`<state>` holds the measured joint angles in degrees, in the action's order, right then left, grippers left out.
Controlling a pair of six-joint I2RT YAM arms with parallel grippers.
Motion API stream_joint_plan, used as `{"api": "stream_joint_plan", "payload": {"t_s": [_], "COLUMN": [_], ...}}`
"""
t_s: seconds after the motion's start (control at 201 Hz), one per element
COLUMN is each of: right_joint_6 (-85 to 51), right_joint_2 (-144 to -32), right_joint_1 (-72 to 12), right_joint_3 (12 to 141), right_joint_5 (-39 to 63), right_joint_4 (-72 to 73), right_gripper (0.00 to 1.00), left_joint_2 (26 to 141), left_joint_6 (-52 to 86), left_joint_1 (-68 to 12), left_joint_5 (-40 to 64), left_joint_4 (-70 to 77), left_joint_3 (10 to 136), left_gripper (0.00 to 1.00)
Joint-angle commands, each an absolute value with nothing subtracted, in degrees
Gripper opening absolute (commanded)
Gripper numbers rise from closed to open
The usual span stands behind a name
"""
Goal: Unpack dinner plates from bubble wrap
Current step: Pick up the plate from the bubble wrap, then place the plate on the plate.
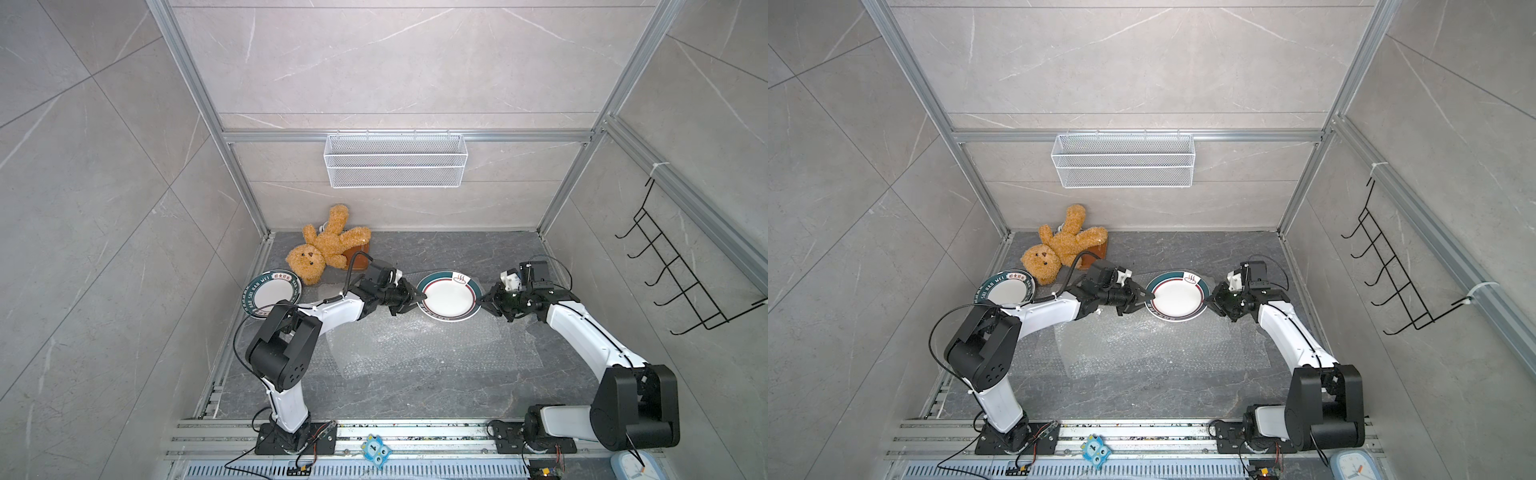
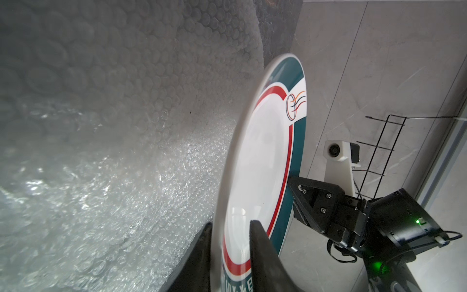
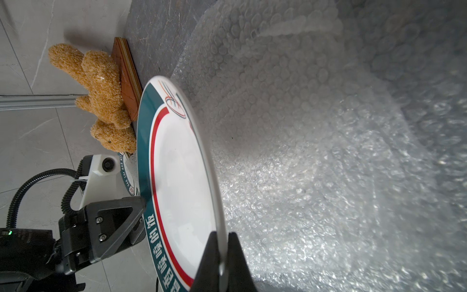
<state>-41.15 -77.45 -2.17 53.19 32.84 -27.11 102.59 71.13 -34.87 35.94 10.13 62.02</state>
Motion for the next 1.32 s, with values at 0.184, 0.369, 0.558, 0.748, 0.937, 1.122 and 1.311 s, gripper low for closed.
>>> {"api": "stream_joint_plan", "payload": {"t_s": [0.184, 0.369, 0.558, 0.748, 0.937, 1.122, 1.311], "right_joint_6": [-41.7, -41.2, -41.0, -41.9, -41.5, -40.7, -40.5], "right_joint_2": [-75.8, -74.2, -74.1, -74.7, -75.0, -74.5, -72.8], "right_joint_1": [-2.3, -3.0, -3.2, -3.3, -3.3, -3.5, -5.2], "right_joint_3": [52.4, 52.4, 53.4, 55.1, 57.8, 58.0, 56.3], "right_joint_5": [35.0, 33.6, 34.1, 34.8, 34.6, 33.8, 33.8], "right_joint_4": [-24.8, -24.4, -23.0, -20.2, -19.9, -21.0, -21.5], "right_gripper": [0.00, 0.05, 0.30, 0.82, 1.00, 1.00, 1.00], "left_joint_2": [102.6, 100.8, 97.9, 91.0, 79.0, 61.4, 49.5], "left_joint_6": [76.8, 78.2, 77.8, 74.7, 72.0, 77.8, 71.5], "left_joint_1": [-35.0, -35.4, -36.1, -36.4, -35.4, -27.7, -9.7], "left_joint_5": [35.6, 34.1, 32.1, 28.7, 22.7, 20.7, 19.5], "left_joint_4": [15.7, 15.6, 14.8, 9.8, -1.3, -8.4, -27.0], "left_joint_3": [60.3, 58.7, 56.1, 51.9, 46.6, 39.7, 43.5], "left_gripper": [0.06, 0.00, 0.00, 0.00, 0.00, 0.00, 0.00]}}
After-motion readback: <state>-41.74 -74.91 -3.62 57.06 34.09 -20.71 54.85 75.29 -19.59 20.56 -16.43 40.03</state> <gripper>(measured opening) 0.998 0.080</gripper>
